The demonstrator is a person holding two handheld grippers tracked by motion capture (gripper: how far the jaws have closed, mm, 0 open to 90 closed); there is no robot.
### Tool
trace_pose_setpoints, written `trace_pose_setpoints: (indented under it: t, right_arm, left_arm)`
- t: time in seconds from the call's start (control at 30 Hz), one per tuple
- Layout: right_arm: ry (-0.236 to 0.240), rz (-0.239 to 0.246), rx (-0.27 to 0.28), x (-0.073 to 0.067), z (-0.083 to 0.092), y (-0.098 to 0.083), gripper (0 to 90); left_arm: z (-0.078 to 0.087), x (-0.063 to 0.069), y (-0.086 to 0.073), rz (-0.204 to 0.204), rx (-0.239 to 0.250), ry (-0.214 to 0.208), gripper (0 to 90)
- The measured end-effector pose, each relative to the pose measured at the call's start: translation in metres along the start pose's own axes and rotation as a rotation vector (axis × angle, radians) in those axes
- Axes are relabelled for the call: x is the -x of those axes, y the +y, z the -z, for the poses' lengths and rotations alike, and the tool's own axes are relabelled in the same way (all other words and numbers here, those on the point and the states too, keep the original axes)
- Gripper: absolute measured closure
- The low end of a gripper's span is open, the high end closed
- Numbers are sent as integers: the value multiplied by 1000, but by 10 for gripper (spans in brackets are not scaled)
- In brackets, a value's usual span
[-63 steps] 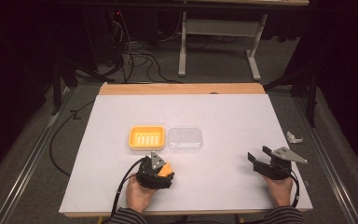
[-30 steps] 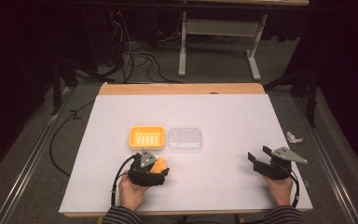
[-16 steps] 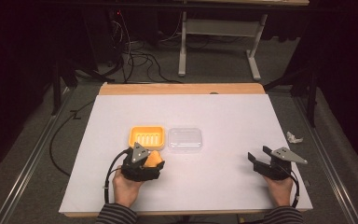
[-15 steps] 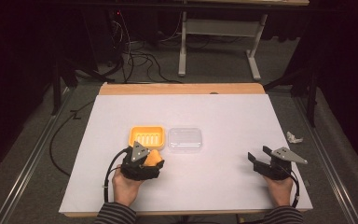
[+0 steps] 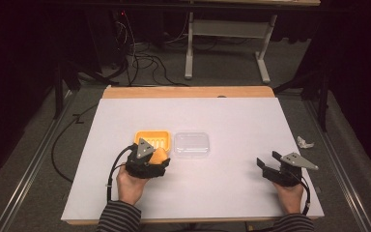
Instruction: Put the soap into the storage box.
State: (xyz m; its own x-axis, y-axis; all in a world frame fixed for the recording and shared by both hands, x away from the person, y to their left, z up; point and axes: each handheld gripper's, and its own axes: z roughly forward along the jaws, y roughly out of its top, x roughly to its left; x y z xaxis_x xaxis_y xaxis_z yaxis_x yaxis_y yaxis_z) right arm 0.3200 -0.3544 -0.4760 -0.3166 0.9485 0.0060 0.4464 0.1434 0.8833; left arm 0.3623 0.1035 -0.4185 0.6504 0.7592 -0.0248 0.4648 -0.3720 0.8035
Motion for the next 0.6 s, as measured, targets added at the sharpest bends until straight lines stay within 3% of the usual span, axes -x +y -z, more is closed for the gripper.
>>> trace_pose_setpoints:
  t: [0.23,0.6]
  right_arm:
    - [-7,9,0,-2,0,0,291]
    - [-1,2,3,-1,1,0,290]
  left_arm:
    - [1,-8,12,21,34,20,264]
    - [-16,-20,16,58,4,27,263]
